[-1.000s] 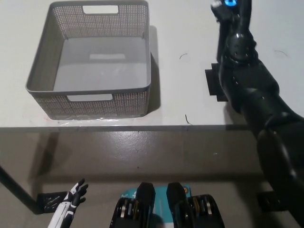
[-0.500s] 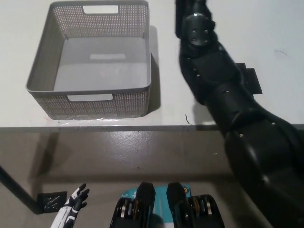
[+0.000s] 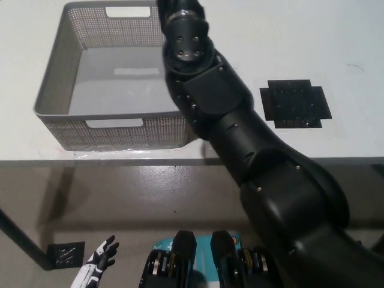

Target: Use the right hand to pick up a electric screw driver and put it into a container on the left side

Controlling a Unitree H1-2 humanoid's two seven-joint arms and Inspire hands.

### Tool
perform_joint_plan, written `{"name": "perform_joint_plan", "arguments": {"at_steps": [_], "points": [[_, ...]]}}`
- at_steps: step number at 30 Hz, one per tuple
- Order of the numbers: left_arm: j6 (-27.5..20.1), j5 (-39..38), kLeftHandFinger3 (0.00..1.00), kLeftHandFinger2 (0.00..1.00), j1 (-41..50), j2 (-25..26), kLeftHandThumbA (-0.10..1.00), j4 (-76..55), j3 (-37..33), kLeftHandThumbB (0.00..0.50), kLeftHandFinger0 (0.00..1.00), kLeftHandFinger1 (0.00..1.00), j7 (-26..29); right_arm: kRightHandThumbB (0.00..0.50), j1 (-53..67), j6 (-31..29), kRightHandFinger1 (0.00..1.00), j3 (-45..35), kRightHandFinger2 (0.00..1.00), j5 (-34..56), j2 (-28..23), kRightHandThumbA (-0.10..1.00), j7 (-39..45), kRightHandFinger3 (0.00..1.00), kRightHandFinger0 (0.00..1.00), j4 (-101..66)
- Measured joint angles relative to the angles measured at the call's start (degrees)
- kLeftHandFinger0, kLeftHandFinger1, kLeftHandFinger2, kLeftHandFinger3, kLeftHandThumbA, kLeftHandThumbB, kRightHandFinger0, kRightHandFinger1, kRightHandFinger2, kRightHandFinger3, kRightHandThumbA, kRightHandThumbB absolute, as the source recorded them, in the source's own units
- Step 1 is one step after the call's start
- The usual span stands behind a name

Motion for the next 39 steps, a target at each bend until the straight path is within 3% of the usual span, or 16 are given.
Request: {"name": "perform_joint_plan", "arguments": {"at_steps": [3,10,13,17,23,30,31,32,33,34,35,36,39], "points": [[0.0,0.0,1.0,1.0,-0.1,0.1,1.0,-0.1,-0.3,0.242,1.0,1.0,0.0,0.113,-0.3,0.1,0.1,-0.1,0.57,0.0,0.8,-0.1,-0.1,0.69,0.0,0.0],[0.1,0.1,1.0,1.0,-0.9,0.5,1.0,-0.3,-0.8,0.206,1.0,1.0,-0.2,0.114,0.2,0.3,0.09,-0.1,0.56,0.0,3.2,-0.1,-0.5,0.68,0.0,1.8],[0.2,0.0,1.0,1.0,-1.2,0.8,1.0,-0.7,-0.8,0.226,1.0,1.0,-0.5,0.106,1.0,0.3,0.07,-0.1,0.54,0.0,4.2,-0.1,-0.4,0.67,0.0,4.5],[0.6,0.0,1.0,1.0,-1.7,0.9,1.0,-1.4,-0.8,0.212,1.0,1.0,-0.9,0.102,3.3,0.2,0.03,0.1,0.51,0.0,4.8,-0.1,-0.4,0.59,0.0,8.2],[0.8,0.0,1.0,1.0,-2.6,1.0,1.0,-1.5,-0.8,0.232,1.0,1.0,-1.0,0.114,6.7,0.1,0.02,1.0,0.51,-0.2,4.6,-0.1,-0.4,0.51,0.0,11.2],[1.4,0.0,1.0,1.0,-3.1,1.0,1.0,-1.5,-0.8,0.248,1.0,1.0,-1.4,0.124,7.9,0.1,0.12,2.0,0.64,-0.7,4.3,-0.1,-0.5,0.63,0.0,12.8],[1.4,0.0,1.0,1.0,-3.1,1.0,1.0,-1.5,-0.8,0.248,1.0,1.0,-1.4,0.142,8.1,0.0,0.22,2.0,0.72,-0.7,4.3,-0.1,-0.5,0.71,0.05,12.9],[1.5,0.0,1.0,1.0,-3.1,1.0,1.0,-1.5,-0.8,0.252,1.0,1.0,-1.5,0.169,8.3,0.0,0.45,2.0,0.87,-0.7,4.3,0.08,-0.5,0.94,0.28,12.9],[1.6,0.0,1.0,1.0,-3.1,1.0,1.0,-1.5,-0.8,0.253,1.0,1.0,-1.6,0.173,8.5,-0.2,0.48,2.0,0.85,-0.8,4.3,0.14,-0.6,0.86,0.3,12.9],[1.6,0.0,1.0,1.0,-3.1,1.0,1.0,-1.6,-0.8,0.254,1.0,1.0,-1.6,0.203,8.6,-0.3,0.76,2.0,1.0,-0.8,4.3,0.3,-0.6,1.0,0.57,12.9],[1.8,0.1,1.0,1.0,-3.1,1.0,1.0,-1.6,-0.8,0.252,1.0,1.0,-1.6,0.234,8.8,-0.6,1.0,2.0,1.0,-0.9,4.2,0.43,-0.6,1.0,0.85,12.9],[1.8,0.1,1.0,1.0,-3.1,1.0,1.0,-1.6,-0.8,0.246,1.0,1.0,-1.7,0.245,8.8,-0.7,1.0,2.0,1.0,-1.0,4.1,0.48,-0.5,1.0,0.99,12.9],[1.9,0.2,1.0,1.0,-3.2,1.0,1.0,-1.6,-0.9,0.245,1.0,1.0,-1.8,0.293,8.9,-2.3,1.0,2.1,1.0,-1.0,3.3,0.77,1.5,1.0,1.0,12.6]]}}
